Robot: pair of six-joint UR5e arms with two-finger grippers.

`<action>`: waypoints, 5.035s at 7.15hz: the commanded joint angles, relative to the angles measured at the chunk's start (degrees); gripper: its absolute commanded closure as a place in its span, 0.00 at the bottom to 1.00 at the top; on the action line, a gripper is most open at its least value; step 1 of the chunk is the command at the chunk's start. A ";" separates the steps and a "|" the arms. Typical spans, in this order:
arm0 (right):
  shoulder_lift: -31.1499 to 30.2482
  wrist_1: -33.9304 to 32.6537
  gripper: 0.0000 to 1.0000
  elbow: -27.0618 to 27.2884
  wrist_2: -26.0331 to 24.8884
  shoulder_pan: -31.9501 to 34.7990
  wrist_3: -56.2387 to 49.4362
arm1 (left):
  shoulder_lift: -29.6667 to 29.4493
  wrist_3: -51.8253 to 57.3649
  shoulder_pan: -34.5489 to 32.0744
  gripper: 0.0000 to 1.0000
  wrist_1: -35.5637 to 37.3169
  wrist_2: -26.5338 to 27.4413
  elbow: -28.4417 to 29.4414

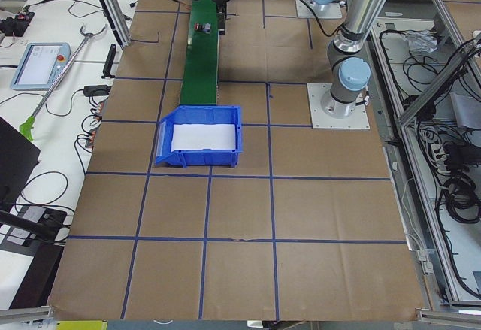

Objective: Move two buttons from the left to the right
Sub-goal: 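Raise the right gripper and move it back over the conveyor, then lower the right gripper toward the red button on the belt, then close the right gripper on the red-capped button, then lift the red button and carry it over the blue bin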

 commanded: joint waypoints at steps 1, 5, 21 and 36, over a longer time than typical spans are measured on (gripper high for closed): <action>-0.89 -0.57 0.00 2.64 0.53 6.33 3.77 | 0.00 0.00 0.04 0.00 0.00 0.00 0.00; 1.38 -6.07 0.01 4.67 0.71 7.05 4.21 | 0.00 0.00 0.04 0.00 0.09 0.00 0.00; 14.57 -24.83 0.01 9.07 9.14 7.05 11.15 | 0.00 -0.09 0.04 0.00 0.09 -0.09 0.09; 11.42 3.42 0.96 -9.07 2.38 -10.40 -13.48 | -0.09 -0.18 0.04 0.00 0.09 -0.09 0.09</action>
